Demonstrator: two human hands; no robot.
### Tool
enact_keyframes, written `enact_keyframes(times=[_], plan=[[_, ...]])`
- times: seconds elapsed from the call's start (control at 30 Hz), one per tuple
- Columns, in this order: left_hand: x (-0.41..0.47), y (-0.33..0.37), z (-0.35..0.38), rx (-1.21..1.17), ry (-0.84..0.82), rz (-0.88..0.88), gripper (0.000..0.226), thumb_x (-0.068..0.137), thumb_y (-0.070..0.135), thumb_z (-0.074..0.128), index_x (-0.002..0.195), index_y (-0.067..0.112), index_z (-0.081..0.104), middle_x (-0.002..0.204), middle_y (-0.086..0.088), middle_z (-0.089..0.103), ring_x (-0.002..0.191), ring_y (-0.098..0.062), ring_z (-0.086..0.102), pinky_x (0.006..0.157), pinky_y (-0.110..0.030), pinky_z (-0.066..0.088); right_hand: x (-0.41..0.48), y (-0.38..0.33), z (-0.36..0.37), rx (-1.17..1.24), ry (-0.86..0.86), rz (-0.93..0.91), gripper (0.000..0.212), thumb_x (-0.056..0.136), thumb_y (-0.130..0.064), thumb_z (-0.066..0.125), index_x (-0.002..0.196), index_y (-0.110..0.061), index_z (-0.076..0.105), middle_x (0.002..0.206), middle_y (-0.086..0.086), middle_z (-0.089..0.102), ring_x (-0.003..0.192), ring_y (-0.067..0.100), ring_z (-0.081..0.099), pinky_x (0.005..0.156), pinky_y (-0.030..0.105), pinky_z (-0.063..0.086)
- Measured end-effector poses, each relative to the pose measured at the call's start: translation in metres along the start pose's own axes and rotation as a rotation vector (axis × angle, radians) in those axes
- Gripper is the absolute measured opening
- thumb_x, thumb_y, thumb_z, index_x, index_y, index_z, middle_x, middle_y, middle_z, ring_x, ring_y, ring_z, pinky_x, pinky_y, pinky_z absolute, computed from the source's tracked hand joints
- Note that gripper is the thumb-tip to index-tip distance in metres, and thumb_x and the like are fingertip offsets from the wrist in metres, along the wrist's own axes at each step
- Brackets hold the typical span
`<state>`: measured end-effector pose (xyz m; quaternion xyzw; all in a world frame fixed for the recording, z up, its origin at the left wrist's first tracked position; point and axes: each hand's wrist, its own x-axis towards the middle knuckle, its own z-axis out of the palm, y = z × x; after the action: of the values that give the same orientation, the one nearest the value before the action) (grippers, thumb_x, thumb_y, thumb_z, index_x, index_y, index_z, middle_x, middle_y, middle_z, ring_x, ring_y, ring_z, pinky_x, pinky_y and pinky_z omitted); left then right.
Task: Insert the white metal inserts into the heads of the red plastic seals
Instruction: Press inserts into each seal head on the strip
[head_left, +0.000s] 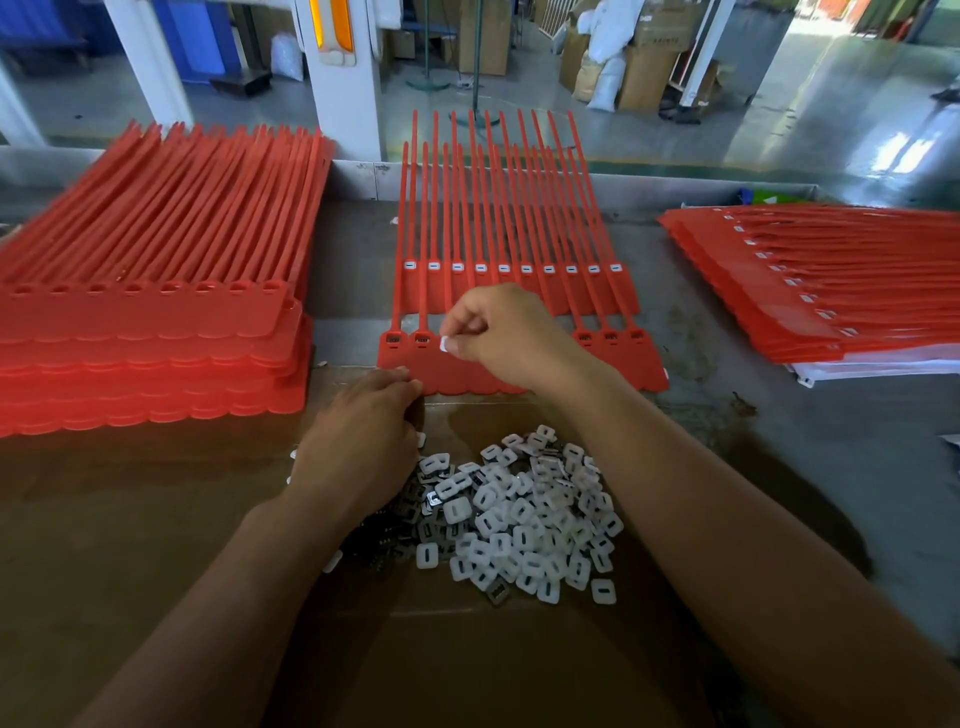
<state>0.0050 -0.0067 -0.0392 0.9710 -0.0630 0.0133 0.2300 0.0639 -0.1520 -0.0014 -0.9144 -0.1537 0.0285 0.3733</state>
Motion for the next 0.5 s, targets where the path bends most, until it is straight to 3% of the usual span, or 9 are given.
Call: enact_keyframes(times=[0.13, 0.5], plan=[[0.0, 0.0, 0.0, -0.006, 0.011, 0.005, 0.047, 0.087, 0.009, 0.048, 0.133, 0.017, 0.047, 0.146, 0.005, 0.036, 0.133, -0.015, 0.031, 0.11, -0.036, 0.028, 0.023, -0.01, 0.009, 0.0, 0.022, 0.01, 0.011, 0.086, -0.01, 0.063, 0.095, -0.009, 0.069, 0.099, 0.003, 0.068, 0.09, 0.013, 0.059, 0.079, 0.024, 0.045], [0.0, -0.001, 0.001, 0.014, 0.024, 0.039, 0.046, 0.087, 0.01, 0.046, 0.133, 0.017, 0.048, 0.145, 0.003, 0.037, 0.133, -0.016, 0.031, 0.11, -0.035, 0.027, 0.055, -0.005, 0.043, 0.01, 0.015, 0.143, 0.019, 0.09, -0.011, 0.056, 0.101, -0.004, 0.07, 0.105, 0.01, 0.067, 0.1, 0.021, 0.06, 0.083, 0.028, 0.046]])
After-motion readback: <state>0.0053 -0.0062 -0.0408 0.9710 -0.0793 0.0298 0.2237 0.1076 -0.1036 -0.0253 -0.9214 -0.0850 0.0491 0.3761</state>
